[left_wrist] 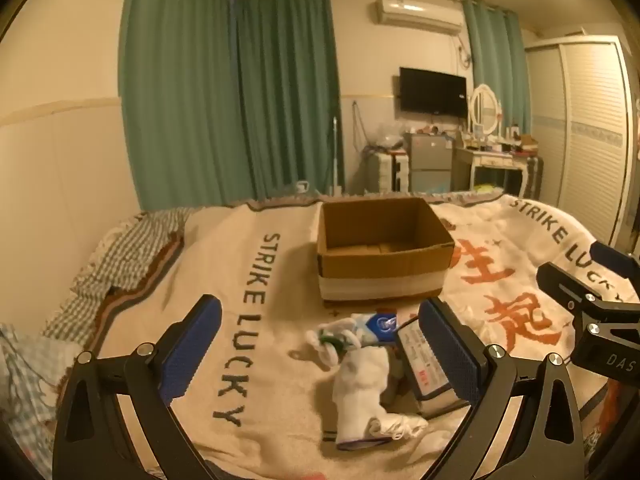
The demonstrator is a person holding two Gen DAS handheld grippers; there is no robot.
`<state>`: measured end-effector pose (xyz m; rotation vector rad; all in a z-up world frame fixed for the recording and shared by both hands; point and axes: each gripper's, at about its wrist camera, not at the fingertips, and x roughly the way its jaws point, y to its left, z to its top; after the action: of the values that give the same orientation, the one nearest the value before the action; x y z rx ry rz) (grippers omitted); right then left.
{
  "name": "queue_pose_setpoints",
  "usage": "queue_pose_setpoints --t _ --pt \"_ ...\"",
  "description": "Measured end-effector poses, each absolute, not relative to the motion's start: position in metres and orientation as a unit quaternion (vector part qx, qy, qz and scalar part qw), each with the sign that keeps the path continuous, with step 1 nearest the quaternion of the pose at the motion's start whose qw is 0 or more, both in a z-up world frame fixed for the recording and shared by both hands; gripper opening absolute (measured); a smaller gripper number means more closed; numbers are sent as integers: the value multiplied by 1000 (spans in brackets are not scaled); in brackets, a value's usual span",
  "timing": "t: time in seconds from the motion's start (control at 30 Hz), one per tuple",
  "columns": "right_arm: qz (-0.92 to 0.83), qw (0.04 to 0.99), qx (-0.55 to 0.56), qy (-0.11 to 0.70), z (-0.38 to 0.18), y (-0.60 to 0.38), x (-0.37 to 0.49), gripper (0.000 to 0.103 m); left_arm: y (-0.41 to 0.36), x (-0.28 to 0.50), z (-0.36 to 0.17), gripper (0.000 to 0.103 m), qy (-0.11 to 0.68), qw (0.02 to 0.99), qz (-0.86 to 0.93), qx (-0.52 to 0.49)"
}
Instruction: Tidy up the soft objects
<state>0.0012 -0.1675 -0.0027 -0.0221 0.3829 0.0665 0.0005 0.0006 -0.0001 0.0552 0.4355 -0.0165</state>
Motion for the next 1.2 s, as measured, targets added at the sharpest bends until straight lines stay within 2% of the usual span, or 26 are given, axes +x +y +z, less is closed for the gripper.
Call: queue_pose_setpoints --t 1.2 --pt "30 982 -15 187 -4 -167 1 103 1 0 -3 101 207 978 -5 37"
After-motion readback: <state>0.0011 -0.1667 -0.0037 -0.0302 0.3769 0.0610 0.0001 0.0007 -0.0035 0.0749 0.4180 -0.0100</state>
